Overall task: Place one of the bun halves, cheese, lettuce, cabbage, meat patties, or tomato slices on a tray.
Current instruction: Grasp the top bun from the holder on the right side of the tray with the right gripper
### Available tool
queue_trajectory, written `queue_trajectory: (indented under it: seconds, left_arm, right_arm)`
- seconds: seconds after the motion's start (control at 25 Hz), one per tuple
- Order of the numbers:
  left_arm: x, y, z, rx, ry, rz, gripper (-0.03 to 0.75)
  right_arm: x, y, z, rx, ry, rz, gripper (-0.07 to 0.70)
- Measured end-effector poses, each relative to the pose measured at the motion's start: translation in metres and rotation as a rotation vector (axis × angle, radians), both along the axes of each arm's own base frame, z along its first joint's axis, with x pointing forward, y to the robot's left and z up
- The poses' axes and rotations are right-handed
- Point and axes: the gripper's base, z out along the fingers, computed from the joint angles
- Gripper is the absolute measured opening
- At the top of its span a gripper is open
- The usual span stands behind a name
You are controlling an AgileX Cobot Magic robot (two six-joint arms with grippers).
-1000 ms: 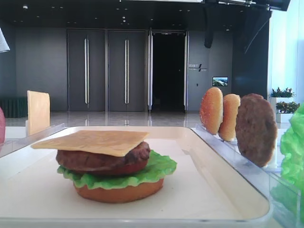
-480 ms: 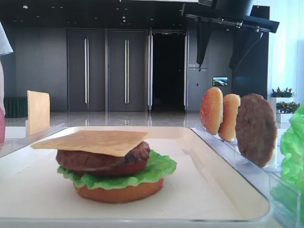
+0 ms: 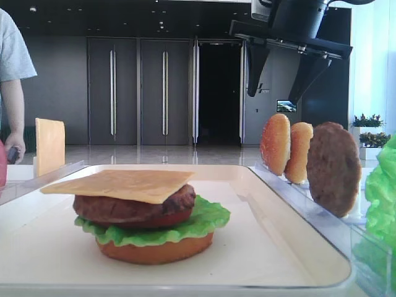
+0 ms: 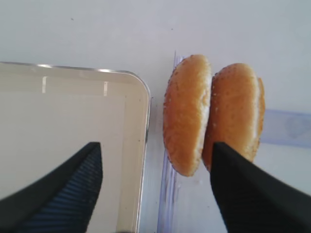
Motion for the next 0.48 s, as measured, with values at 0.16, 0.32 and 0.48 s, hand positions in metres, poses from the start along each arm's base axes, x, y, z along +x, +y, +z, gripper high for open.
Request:
queue_trajectory:
  seconds: [0.16,0.32,0.48]
  left_arm:
    - [0.0000,0.0000,0.0000,0.000,0.000,0.000,0.327]
    - [0.0000,0.0000,0.0000,0.000,0.000,0.000,0.327]
    - [0.0000,0.0000,0.0000,0.000,0.000,0.000,0.327]
  right_arm:
    - [0.0021,0.0016,-0.0050,0.006,0.005,0.003,0.484]
    - [0.0039,0.0022,-0.0080,0.005,0.002,0.006,0.484]
    - [0.0048,0.0025,-0.0080,0.007,-0.007,0.007,0.484]
